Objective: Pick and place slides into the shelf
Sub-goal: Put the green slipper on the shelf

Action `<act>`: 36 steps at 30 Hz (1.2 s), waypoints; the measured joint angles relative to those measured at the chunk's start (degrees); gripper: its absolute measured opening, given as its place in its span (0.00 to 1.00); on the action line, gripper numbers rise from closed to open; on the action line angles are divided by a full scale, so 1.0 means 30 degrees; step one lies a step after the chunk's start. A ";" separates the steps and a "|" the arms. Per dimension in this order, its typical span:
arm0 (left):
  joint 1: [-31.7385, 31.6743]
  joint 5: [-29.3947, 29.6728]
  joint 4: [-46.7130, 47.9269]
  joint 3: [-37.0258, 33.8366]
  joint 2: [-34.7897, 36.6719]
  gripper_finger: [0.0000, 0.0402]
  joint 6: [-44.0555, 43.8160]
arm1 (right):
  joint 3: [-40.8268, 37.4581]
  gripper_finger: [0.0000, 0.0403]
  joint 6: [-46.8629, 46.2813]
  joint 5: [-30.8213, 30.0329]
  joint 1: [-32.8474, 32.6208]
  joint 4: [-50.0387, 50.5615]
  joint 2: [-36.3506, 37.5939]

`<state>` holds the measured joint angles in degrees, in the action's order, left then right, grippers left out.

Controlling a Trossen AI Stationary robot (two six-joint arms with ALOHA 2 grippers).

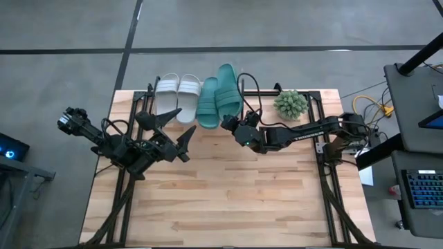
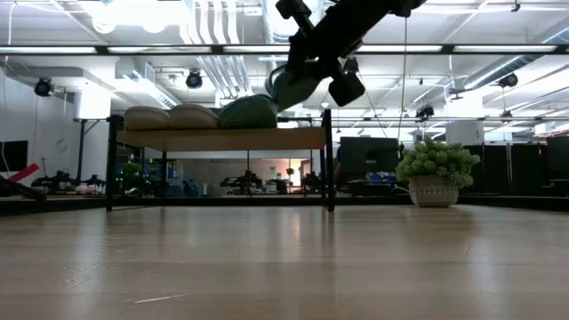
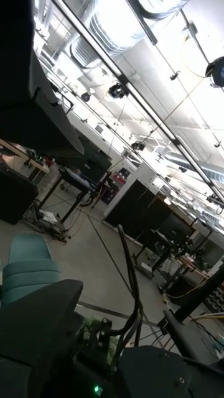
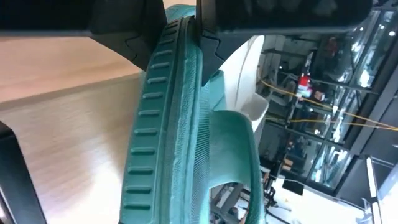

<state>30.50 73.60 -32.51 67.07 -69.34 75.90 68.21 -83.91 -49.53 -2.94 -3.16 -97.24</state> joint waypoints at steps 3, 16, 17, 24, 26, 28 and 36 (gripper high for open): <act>0.0000 0.0007 -0.0015 0.0000 0.0007 0.80 -0.0007 | -0.0028 0.09 -0.0013 -0.0028 0.0031 0.0531 0.0081; 0.0000 0.0000 0.0000 -0.0007 0.0007 0.80 -0.0015 | -0.0111 0.09 -0.1168 -0.0547 -0.0042 0.2129 0.0114; 0.0000 0.0000 0.0000 -0.0007 0.0007 0.80 -0.0015 | -0.0111 0.09 -0.1544 -0.0700 -0.0049 0.2125 0.0032; 0.0000 0.0000 -0.0007 -0.0007 0.0007 0.80 -0.0022 | -0.0089 0.09 -0.3872 -0.0867 -0.0375 0.2080 -0.0693; 0.0000 0.0000 0.0000 -0.0007 0.0007 0.80 -0.0016 | -0.0104 0.09 -0.4302 -0.0893 -0.0523 0.2080 -0.0876; 0.0000 0.0000 0.0000 -0.0007 0.0007 0.80 -0.0022 | -0.0104 0.09 -0.4558 -0.0951 -0.0600 0.2112 -0.1036; 0.0000 -0.0007 0.0000 -0.0007 0.0007 0.80 -0.0081 | -0.0132 0.09 -0.4795 -0.0705 -0.0654 0.2029 -0.1250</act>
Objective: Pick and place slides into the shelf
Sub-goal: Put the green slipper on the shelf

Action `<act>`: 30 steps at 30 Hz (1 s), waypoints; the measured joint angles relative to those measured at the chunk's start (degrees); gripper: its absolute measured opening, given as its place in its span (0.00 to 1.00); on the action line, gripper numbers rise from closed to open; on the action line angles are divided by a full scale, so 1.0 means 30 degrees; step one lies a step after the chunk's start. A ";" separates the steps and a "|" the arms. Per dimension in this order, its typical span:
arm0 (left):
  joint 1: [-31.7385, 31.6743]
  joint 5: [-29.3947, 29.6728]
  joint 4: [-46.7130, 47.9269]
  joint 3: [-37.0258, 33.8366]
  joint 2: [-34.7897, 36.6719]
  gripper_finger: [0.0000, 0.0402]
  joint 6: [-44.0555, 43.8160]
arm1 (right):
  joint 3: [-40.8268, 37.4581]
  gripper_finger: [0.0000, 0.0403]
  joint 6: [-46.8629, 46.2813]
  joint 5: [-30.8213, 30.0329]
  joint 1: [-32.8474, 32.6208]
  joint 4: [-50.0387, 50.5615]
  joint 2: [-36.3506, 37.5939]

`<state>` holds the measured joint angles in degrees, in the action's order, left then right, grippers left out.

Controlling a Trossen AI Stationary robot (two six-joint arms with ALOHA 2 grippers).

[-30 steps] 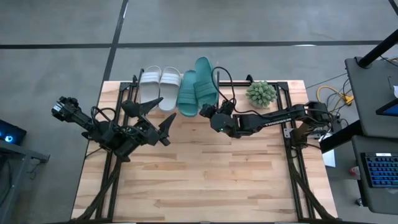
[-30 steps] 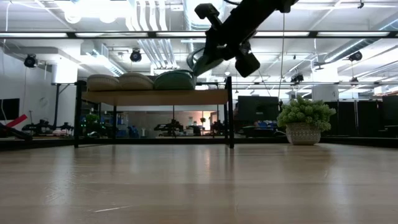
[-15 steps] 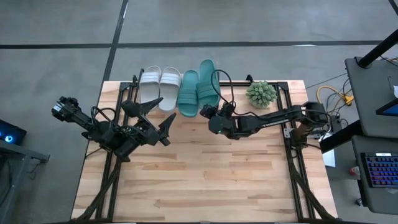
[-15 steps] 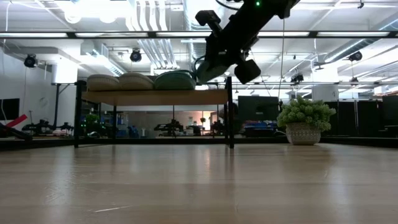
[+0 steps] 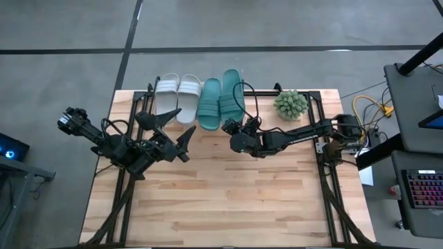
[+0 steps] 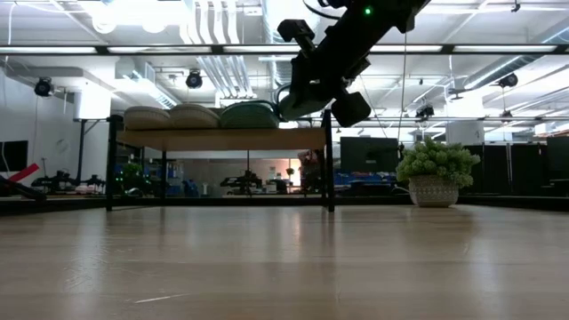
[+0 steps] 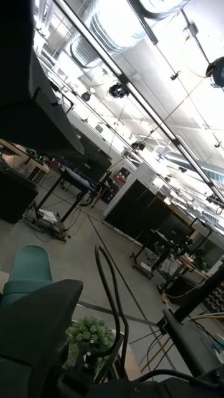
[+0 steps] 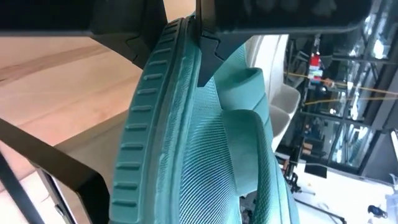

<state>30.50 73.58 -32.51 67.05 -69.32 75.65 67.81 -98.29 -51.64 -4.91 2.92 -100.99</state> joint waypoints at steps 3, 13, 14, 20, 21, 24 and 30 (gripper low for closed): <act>0.0000 0.0000 0.0000 0.0000 0.0000 0.80 -0.0020 | -0.0036 0.09 0.0406 0.0581 0.0006 -0.0152 0.0020; 0.0000 -0.0002 0.0000 -0.0007 0.0000 0.80 -0.0028 | -0.0146 0.09 -0.0804 0.1421 -0.0029 -0.0830 0.0064; 0.0000 -0.0007 0.0000 -0.0007 0.0000 0.80 -0.0023 | -0.0154 0.09 -0.0931 0.1422 -0.0029 -0.0832 0.0066; 0.0000 -0.0007 0.0000 -0.0007 0.0000 0.80 -0.0021 | -0.0183 0.09 -0.1549 0.1422 -0.0036 -0.1326 0.0066; 0.0000 -0.0007 0.0000 -0.0007 0.0000 0.80 -0.0021 | -0.0183 0.09 -0.1921 0.1423 -0.0036 -0.1555 0.0066; 0.0000 -0.0015 0.0000 -0.0007 0.0000 0.80 -0.0021 | -0.0190 0.09 -0.2586 0.1266 -0.0036 -0.2566 0.0066; 0.0002 -0.0053 0.0000 -0.0007 0.0000 0.80 -0.0013 | -0.0197 0.09 -0.2955 0.0963 -0.0051 -0.4375 0.0066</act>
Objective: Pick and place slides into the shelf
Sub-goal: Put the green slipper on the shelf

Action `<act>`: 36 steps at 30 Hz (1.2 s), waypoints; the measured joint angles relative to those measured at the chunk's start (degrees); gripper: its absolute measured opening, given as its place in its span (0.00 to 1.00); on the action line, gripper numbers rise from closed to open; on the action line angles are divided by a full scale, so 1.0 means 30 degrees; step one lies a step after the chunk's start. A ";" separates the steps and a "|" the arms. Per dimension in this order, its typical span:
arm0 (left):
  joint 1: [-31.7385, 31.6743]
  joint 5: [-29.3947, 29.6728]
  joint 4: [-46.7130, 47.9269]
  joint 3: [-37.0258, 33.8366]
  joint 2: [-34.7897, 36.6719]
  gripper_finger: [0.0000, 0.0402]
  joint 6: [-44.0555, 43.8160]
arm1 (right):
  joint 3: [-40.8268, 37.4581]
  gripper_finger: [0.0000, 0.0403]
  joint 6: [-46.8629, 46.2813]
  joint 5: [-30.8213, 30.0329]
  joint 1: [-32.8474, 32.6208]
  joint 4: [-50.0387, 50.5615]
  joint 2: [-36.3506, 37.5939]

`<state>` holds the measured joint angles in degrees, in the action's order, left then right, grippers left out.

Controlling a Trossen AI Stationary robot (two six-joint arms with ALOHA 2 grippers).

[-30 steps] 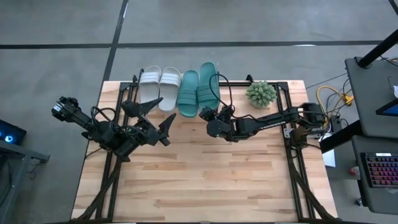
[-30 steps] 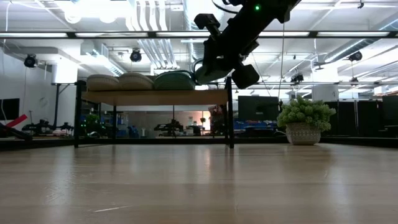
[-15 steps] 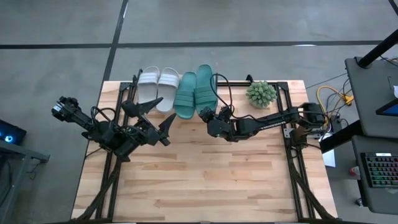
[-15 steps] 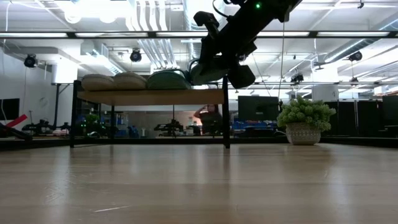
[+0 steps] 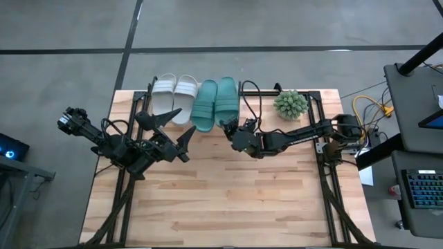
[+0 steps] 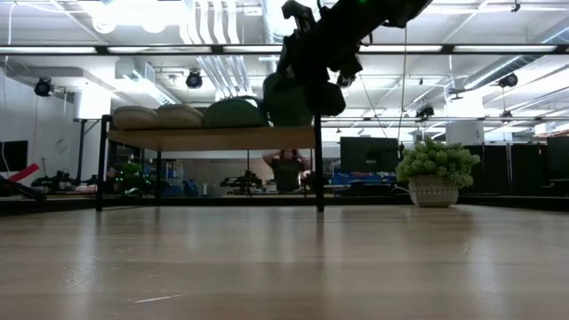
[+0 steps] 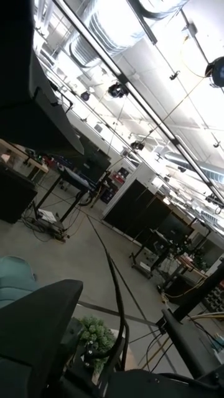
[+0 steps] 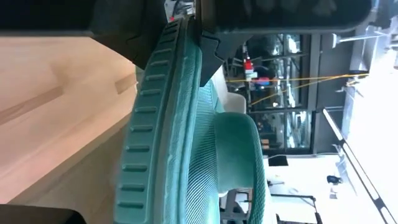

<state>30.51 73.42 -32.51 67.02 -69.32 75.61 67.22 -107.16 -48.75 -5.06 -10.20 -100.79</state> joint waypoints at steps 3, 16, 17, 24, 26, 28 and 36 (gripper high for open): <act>0.0001 -0.0093 0.0000 0.0000 0.0000 0.80 0.0004 | 0.0000 0.09 -0.0075 0.0017 -0.0003 0.0329 0.0000; 0.0005 -0.0079 0.0000 -0.0006 0.0000 0.80 0.0022 | 0.0007 0.23 -0.0692 0.1963 0.0223 0.1443 0.0036; 0.0000 -0.0079 0.0000 -0.0005 0.0000 0.80 0.0022 | 0.0007 0.23 -0.0706 0.2138 0.0259 0.1572 0.0036; 0.0005 -0.0071 0.0000 -0.0007 0.0000 0.80 0.0022 | 0.0022 0.20 -0.0764 0.3121 0.0686 0.3081 0.0051; 0.0005 -0.0071 -0.0006 -0.0007 0.0000 0.80 0.0022 | 0.0021 0.18 -0.0723 0.3314 0.0794 0.3308 0.0051; 0.0002 -0.0071 0.0000 -0.0007 0.0000 0.80 0.0022 | 0.0015 0.18 -0.0275 0.3338 0.0923 0.3331 0.0051; 0.0000 -0.0064 0.0000 -0.0007 0.0000 0.80 0.0007 | 0.0015 0.15 0.0451 0.3640 0.1354 0.2736 0.0080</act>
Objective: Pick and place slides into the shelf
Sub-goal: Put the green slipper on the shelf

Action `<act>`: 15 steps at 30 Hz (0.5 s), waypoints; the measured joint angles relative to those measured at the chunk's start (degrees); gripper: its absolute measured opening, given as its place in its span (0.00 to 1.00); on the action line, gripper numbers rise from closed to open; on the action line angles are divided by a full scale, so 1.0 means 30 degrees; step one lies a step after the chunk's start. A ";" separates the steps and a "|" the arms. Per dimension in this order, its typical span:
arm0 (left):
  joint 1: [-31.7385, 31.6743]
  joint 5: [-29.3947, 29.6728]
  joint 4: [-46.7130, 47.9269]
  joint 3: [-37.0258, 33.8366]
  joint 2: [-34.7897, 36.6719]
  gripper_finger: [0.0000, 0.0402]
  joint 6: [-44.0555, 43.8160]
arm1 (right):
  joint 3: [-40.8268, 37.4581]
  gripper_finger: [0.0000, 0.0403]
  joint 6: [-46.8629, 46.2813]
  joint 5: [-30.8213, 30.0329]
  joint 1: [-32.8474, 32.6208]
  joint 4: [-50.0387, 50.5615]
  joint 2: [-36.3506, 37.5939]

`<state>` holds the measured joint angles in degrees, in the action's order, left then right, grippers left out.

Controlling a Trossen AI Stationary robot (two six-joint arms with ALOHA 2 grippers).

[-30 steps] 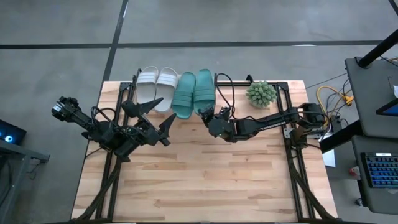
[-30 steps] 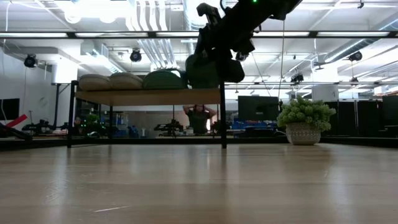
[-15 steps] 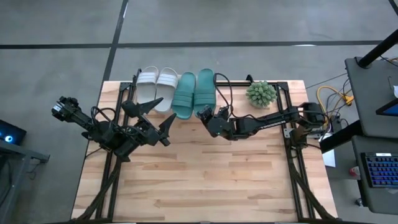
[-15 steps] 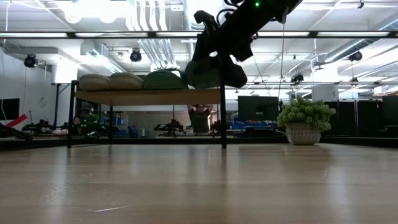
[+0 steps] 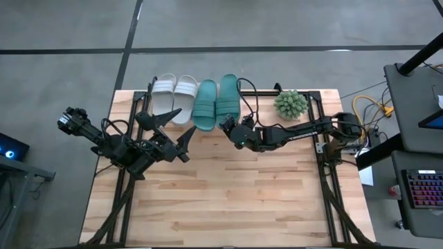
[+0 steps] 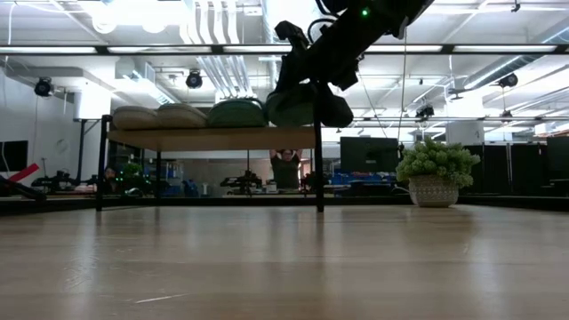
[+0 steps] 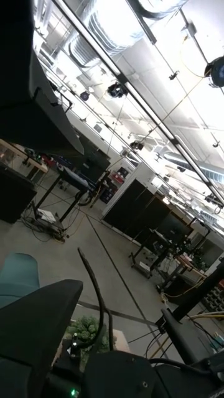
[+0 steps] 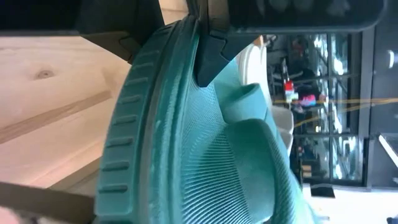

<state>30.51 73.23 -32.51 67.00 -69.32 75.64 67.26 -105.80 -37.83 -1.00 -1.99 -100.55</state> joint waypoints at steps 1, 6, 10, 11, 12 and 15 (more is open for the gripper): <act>0.0005 0.0000 -0.0005 0.0000 0.0000 0.80 -0.0005 | 0.0000 0.15 0.0259 0.0199 0.0063 -0.0144 0.0000; 0.0005 0.0000 -0.0001 0.0000 0.0006 0.80 -0.0087 | 0.0003 0.16 0.0728 0.0579 0.0254 -0.0184 0.0000; 0.0005 0.0000 0.0000 0.0000 0.0000 0.80 -0.0094 | 0.0000 0.16 0.0905 0.1004 0.0555 -0.0108 0.0007; 0.0005 0.0000 -0.0003 0.0000 0.0000 0.80 -0.0090 | 0.0000 0.16 0.0917 0.1225 0.0665 -0.0112 0.0007; 0.0005 0.0000 -0.0002 0.0000 0.0000 0.80 -0.0095 | 0.0000 0.15 0.0945 0.1446 0.0754 -0.0113 0.0009; 0.0005 0.0000 0.0000 0.0000 0.0000 0.80 -0.0095 | 0.0000 0.16 0.1210 0.1746 0.0861 -0.0126 0.0028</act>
<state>30.52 73.23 -32.51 67.00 -69.32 75.35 67.26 -102.17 -32.60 1.58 -2.37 -100.47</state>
